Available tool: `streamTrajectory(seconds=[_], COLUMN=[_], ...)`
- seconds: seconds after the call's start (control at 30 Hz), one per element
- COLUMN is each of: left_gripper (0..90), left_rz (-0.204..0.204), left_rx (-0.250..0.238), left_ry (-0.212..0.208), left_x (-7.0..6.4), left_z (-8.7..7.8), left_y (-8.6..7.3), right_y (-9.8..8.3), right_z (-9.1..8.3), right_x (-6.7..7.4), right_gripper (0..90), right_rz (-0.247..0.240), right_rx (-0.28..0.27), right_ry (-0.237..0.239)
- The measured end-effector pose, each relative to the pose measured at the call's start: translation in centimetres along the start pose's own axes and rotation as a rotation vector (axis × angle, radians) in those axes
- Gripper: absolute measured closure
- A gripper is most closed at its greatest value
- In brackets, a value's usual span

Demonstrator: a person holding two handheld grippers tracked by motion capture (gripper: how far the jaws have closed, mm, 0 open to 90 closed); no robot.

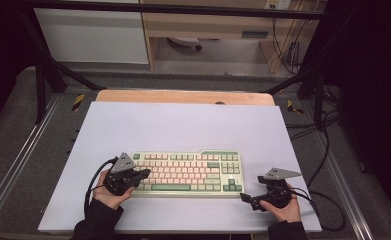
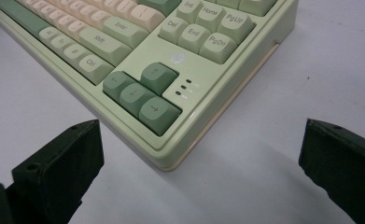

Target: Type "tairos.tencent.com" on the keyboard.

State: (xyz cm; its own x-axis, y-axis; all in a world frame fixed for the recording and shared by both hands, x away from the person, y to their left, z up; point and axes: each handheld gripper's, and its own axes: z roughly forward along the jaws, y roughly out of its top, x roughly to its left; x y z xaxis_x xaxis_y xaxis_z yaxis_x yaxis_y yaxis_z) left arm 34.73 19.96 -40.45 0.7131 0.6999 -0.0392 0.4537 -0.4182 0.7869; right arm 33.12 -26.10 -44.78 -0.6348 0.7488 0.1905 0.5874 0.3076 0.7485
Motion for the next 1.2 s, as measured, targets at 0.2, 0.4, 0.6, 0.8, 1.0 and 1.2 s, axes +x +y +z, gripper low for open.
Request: streamTrajectory(seconds=[0.2, 0.4, 0.6, 0.8, 1.0, 1.2], left_gripper=[89.7, 89.7, 89.7, 89.8, 89.8, 89.8], left_rz=[0.019, 0.023, 0.02, 0.013, 0.014, 0.017], left_rx=[0.011, 0.02, 0.022, 0.02, 0.026, 0.034], left_ry=[-0.008, -0.003, 0.005, 0.016, 0.021, 0.024], left_x=[-0.4, -0.7, -0.9, -0.9, -1.3, -1.4], left_z=[0.8, 1.7, 2.3, 3.1, 4.2, 5.0], left_y=[0.7, 1.2, 1.8, 2.2, 2.7, 2.7], right_y=[0.0, 0.0, 0.0, 0.0, 0.0, 0.0], right_z=[0.0, 0.0, 0.0, 0.1, 0.1, 0.1], right_x=[0.0, 0.0, 0.0, 0.0, 0.0, 0.0], right_gripper=[0.5, 0.5, 0.5, 0.5, 0.5, 0.5], right_rz=[0.0, -0.004, -0.005, -0.002, -0.003, -0.005], right_rx=[0.0, -0.002, 0.0, -0.001, -0.001, 0.002], right_ry=[0.001, 0.002, 0.001, 0.001, 0.001, 0.001])
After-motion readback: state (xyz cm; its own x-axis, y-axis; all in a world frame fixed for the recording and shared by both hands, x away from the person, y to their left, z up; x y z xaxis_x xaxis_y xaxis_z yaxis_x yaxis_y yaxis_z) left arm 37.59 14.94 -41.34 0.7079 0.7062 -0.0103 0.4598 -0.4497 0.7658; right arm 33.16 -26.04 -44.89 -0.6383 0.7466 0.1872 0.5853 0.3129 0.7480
